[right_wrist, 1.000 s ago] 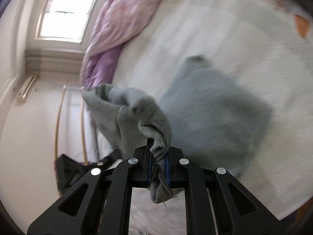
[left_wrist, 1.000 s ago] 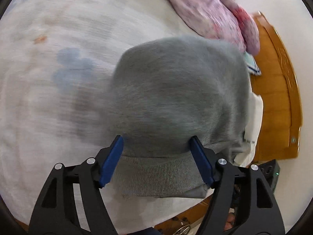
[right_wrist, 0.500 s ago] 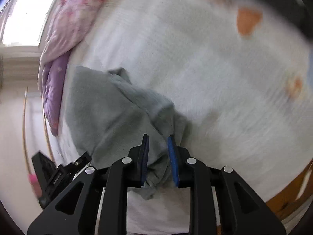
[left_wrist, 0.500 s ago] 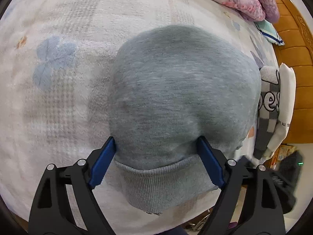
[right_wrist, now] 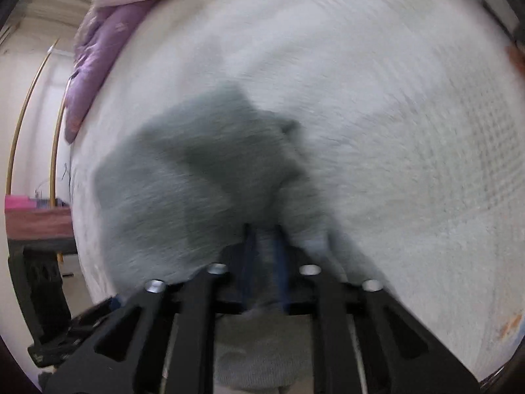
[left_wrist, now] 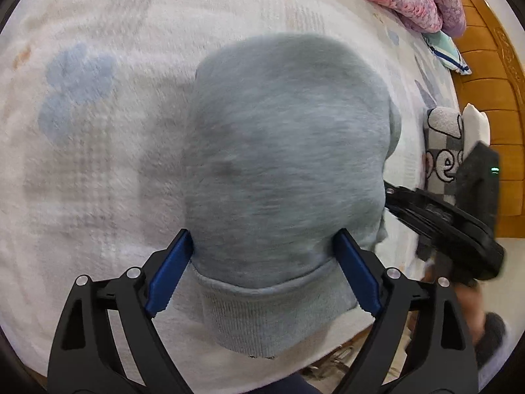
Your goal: Fold large clothes
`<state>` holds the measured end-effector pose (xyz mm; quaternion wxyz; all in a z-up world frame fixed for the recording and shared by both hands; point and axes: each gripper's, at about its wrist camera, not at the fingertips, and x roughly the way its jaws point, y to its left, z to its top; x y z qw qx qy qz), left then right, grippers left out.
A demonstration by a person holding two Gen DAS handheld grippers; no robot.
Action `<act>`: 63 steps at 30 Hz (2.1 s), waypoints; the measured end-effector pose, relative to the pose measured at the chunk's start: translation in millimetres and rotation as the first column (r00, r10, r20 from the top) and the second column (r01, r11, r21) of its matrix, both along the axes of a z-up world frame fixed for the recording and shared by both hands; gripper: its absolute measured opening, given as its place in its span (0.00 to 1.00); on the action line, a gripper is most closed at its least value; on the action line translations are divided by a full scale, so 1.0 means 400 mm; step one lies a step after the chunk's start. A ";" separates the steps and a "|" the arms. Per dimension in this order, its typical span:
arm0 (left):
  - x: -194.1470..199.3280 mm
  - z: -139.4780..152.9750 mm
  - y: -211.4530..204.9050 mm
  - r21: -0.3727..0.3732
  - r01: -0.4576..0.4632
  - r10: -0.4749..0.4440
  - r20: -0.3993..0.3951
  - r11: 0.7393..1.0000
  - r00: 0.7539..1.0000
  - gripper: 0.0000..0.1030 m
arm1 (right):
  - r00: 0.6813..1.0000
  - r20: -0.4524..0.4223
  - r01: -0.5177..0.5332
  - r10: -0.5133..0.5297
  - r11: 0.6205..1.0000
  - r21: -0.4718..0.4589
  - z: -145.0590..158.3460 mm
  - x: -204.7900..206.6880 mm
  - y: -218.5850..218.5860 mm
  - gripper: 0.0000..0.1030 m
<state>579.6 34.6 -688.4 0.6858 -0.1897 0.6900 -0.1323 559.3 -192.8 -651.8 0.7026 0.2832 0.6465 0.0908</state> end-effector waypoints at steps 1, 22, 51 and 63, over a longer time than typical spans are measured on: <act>-0.001 -0.005 0.009 -0.006 -0.010 0.010 -0.006 1.000 1.000 0.87 | 1.000 -0.006 0.006 -0.005 1.000 0.017 -0.004 -0.001 -0.009 0.05; -0.010 -0.028 0.034 -0.053 -0.071 0.070 -0.014 0.996 0.997 0.91 | 0.985 -0.052 -0.138 0.162 0.939 0.314 -0.109 -0.003 -0.135 0.71; -0.112 0.007 0.102 -0.236 -0.376 0.378 -0.040 0.896 0.925 0.59 | 0.991 -0.040 -0.093 0.128 0.874 0.477 -0.050 -0.020 -0.082 0.27; -0.261 0.200 0.061 -0.259 -0.275 0.286 0.003 0.926 0.958 0.58 | 0.994 0.003 -0.106 0.111 0.934 0.342 0.173 -0.151 -0.074 0.26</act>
